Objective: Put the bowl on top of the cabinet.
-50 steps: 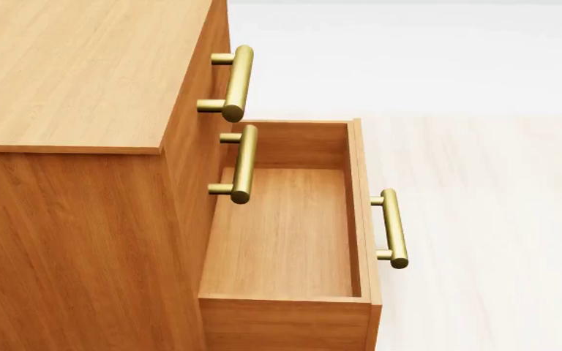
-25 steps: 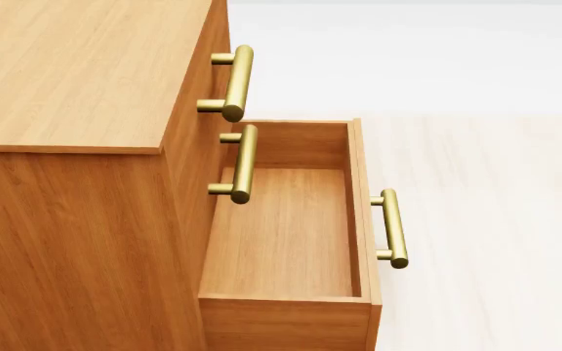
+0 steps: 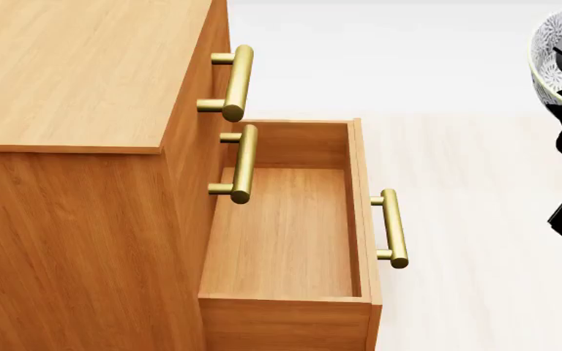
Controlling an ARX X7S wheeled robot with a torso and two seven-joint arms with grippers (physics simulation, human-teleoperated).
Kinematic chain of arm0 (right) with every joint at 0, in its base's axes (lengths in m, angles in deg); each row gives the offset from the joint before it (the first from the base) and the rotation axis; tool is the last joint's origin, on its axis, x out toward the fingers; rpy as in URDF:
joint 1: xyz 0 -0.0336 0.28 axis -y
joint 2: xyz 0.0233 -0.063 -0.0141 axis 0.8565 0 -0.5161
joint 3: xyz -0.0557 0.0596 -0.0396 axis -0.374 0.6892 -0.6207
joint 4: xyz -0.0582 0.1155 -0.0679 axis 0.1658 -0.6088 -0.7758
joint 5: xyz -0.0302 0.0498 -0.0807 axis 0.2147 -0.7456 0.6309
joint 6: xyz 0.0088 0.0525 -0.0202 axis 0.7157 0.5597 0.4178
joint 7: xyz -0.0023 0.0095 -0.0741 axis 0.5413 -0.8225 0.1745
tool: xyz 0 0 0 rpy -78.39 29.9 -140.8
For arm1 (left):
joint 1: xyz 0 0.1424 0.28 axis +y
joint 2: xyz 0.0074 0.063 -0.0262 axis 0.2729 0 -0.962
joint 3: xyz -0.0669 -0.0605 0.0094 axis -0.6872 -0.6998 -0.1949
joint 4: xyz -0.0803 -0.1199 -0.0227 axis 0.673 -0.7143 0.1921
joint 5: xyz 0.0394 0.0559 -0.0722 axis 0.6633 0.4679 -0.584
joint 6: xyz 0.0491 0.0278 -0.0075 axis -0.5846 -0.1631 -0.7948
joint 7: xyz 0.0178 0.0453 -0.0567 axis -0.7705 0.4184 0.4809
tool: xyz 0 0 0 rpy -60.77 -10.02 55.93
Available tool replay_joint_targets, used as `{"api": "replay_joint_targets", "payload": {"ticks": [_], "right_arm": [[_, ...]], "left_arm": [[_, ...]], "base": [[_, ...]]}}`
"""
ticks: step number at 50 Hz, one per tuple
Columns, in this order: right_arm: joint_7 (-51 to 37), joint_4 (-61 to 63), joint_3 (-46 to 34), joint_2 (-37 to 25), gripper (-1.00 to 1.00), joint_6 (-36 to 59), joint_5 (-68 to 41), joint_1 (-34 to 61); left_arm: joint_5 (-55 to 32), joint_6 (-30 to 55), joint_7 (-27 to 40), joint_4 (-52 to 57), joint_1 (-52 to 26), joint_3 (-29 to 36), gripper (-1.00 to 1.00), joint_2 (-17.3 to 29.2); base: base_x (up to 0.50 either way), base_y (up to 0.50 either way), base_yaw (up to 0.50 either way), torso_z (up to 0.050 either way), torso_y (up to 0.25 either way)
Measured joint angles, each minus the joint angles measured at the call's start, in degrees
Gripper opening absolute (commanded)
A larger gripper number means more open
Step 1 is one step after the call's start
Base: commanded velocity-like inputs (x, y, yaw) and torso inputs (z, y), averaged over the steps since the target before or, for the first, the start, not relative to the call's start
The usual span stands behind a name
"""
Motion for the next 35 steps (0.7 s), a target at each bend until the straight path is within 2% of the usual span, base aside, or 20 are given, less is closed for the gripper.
{"api": "replay_joint_targets", "payload": {"ticks": [11,35], "right_arm": [[3.4,-2.4,-3.8,4.1,-1.0,-2.0,2.9,5.1],[5.1,-8.4,-4.6,15.6,-1.0,-5.3,2.9,11.1]], "left_arm": [[0.0,-0.1,0.1,-0.1,0.0,0.1,1.0,0.1],[0.0,-0.5,0.2,-0.2,0.0,0.6,1.0,0.2]], "base": [[0.0,0.0,0.0,0.0,0.0],[0.0,0.0,0.0,0.0,0.001]]}}
